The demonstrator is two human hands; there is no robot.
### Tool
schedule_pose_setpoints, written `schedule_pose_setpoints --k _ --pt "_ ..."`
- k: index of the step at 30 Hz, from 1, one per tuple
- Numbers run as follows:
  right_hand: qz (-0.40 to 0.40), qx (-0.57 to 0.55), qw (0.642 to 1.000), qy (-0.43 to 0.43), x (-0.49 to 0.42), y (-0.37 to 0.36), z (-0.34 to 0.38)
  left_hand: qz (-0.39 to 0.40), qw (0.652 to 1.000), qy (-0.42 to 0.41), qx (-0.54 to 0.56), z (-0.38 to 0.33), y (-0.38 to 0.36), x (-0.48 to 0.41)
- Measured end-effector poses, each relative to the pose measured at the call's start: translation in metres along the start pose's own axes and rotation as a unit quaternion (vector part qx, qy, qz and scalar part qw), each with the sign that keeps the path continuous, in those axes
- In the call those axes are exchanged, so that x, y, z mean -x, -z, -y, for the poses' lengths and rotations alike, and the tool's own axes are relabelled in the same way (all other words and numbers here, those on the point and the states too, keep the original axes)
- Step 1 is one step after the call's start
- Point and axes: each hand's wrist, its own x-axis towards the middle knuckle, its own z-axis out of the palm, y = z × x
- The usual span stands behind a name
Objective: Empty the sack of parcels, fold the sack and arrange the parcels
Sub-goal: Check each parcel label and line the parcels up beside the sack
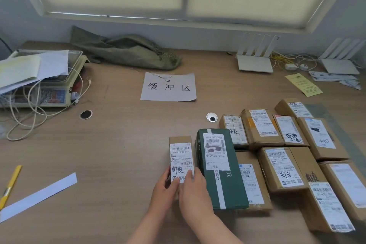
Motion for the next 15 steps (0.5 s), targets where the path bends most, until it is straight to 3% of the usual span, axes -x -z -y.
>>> schedule_pose_setpoints --k 8,15 --pt "-0.04 0.032 0.997 0.063 -0.002 -0.011 -0.006 0.023 1.0 0.02 -0.004 -0.001 -0.01 -0.003" --pt "-0.031 -0.007 0.998 0.06 0.005 -0.005 -0.012 0.019 0.999 0.037 -0.019 -0.005 -0.011 0.0"
